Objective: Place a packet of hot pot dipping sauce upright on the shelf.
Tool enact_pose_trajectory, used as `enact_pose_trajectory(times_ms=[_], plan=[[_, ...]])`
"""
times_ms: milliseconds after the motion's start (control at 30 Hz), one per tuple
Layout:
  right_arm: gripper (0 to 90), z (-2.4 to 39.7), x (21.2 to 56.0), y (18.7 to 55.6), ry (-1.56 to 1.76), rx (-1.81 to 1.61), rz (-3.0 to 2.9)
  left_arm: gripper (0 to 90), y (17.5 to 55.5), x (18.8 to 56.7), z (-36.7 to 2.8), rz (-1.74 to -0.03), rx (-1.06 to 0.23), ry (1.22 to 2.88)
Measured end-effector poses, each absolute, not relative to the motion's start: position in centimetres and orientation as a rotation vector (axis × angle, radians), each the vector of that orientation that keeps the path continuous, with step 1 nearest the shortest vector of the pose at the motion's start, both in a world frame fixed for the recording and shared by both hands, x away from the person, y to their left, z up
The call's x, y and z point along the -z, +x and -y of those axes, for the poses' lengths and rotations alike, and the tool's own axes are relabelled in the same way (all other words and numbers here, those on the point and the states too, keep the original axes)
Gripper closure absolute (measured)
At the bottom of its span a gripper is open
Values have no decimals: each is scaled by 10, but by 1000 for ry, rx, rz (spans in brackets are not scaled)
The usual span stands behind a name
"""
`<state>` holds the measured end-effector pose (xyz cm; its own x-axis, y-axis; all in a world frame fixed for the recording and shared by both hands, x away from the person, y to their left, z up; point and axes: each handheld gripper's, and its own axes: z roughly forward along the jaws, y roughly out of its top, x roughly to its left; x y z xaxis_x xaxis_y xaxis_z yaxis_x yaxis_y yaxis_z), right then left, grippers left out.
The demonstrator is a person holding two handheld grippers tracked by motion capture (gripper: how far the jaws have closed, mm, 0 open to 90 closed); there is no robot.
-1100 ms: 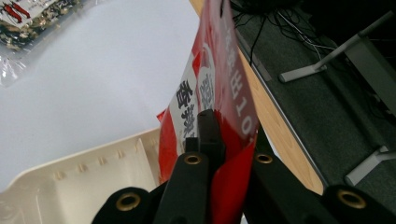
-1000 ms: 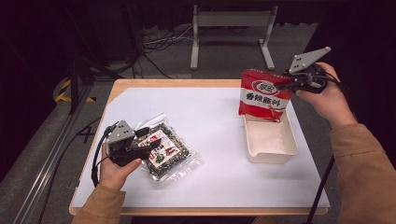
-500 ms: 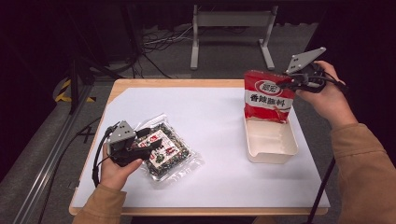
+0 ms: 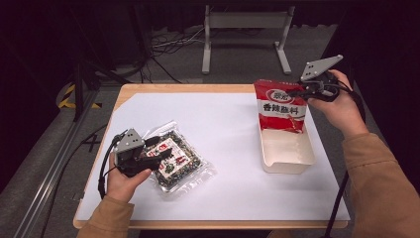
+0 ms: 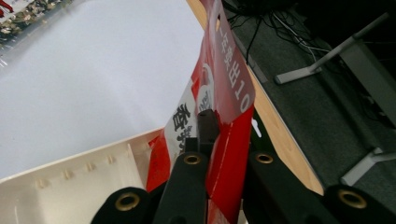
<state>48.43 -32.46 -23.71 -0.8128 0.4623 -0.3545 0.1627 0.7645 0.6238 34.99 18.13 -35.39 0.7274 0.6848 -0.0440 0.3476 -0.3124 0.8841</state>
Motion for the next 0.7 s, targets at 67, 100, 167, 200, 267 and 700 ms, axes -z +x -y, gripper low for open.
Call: enact_pose_trajectory(times_ms=[67, 100, 167, 200, 267, 700], plan=[[884, 327, 241, 485, 487, -829, -2471, 396, 350, 354, -181, -794, -421, 1923], [884, 328, 243, 485, 504, -839, -2476, 396, 350, 354, -181, -795, -422, 1923], [883, 331, 247, 486, 529, -849, -2477, 396, 350, 354, -182, -791, -425, 1924], [882, 333, 248, 487, 542, -857, -2480, 396, 350, 354, -182, -791, -425, 1924], [878, 336, 250, 488, 568, -887, -2473, 395, 350, 354, -182, -791, -425, 1923], [749, 355, 262, 490, 730, -982, -2447, 393, 351, 355, -181, -793, -418, 1924]])
